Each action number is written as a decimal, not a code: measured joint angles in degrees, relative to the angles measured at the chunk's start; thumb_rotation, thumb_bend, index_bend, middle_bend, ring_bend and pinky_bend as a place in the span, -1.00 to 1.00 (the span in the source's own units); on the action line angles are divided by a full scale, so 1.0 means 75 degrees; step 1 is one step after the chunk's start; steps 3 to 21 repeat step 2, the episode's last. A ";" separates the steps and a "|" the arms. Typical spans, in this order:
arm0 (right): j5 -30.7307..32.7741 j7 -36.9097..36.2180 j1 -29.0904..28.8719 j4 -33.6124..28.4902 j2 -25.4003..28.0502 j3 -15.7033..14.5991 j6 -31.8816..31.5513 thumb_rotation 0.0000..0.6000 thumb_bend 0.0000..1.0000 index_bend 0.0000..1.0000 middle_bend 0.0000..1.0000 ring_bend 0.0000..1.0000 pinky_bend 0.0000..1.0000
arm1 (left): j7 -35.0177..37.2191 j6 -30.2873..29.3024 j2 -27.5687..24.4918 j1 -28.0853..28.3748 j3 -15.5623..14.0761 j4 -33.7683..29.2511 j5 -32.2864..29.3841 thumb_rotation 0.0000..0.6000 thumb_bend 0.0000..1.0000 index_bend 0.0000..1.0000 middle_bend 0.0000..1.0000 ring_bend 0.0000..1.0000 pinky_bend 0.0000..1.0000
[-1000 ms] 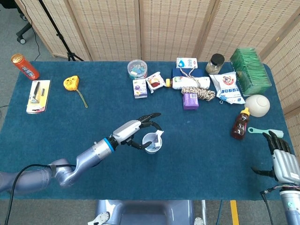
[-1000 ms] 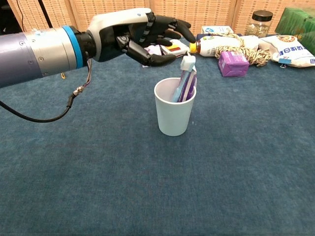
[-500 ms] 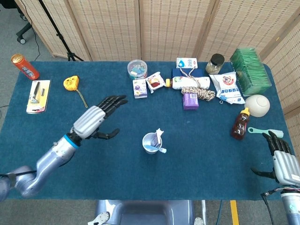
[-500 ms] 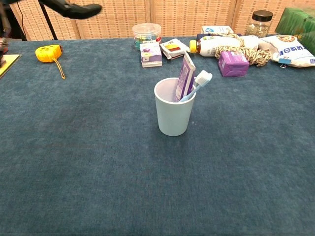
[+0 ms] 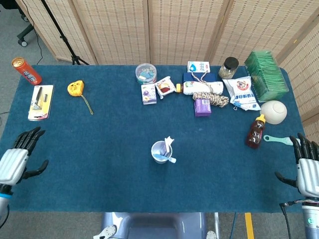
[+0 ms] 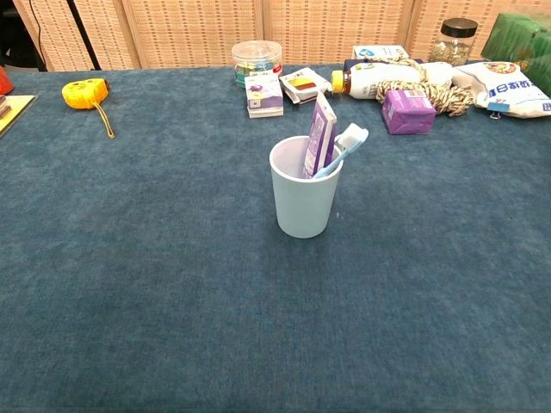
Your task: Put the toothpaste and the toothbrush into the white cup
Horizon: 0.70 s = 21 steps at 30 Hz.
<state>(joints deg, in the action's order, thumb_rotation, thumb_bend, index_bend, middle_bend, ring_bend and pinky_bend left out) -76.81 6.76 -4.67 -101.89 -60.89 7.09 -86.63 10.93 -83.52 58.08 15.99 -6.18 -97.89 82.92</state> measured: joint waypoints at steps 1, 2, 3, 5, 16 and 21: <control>-0.0064 -0.0004 0.0023 0.0028 -0.0023 0.0002 -0.0041 1.00 -1.00 -1.00 -1.00 -1.00 -1.00 | 0.0034 -0.0094 0.0018 -0.0123 -0.0035 0.0116 -0.0010 1.00 -0.30 -1.00 -1.00 -1.00 -1.00; -0.0110 -0.0014 0.0033 0.0033 -0.0025 -0.0006 -0.0051 1.00 -1.00 -1.00 -1.00 -1.00 -1.00 | 0.0058 -0.0169 0.0039 -0.0240 -0.0061 0.0242 -0.0026 1.00 -0.30 -1.00 -1.00 -1.00 -1.00; -0.0110 -0.0014 0.0033 0.0033 -0.0025 -0.0006 -0.0051 1.00 -1.00 -1.00 -1.00 -1.00 -1.00 | 0.0058 -0.0169 0.0039 -0.0240 -0.0061 0.0242 -0.0026 1.00 -0.30 -1.00 -1.00 -1.00 -1.00; -0.0110 -0.0014 0.0033 0.0033 -0.0025 -0.0006 -0.0051 1.00 -1.00 -1.00 -1.00 -1.00 -1.00 | 0.0058 -0.0169 0.0039 -0.0240 -0.0061 0.0242 -0.0026 1.00 -0.30 -1.00 -1.00 -1.00 -1.00; -0.0110 -0.0014 0.0033 0.0033 -0.0025 -0.0006 -0.0051 1.00 -1.00 -1.00 -1.00 -1.00 -1.00 | 0.0058 -0.0169 0.0039 -0.0240 -0.0061 0.0242 -0.0026 1.00 -0.30 -1.00 -1.00 -1.00 -1.00; -0.0110 -0.0014 0.0033 0.0033 -0.0025 -0.0006 -0.0051 1.00 -1.00 -1.00 -1.00 -1.00 -1.00 | 0.0058 -0.0169 0.0039 -0.0240 -0.0061 0.0242 -0.0026 1.00 -0.30 -1.00 -1.00 -1.00 -1.00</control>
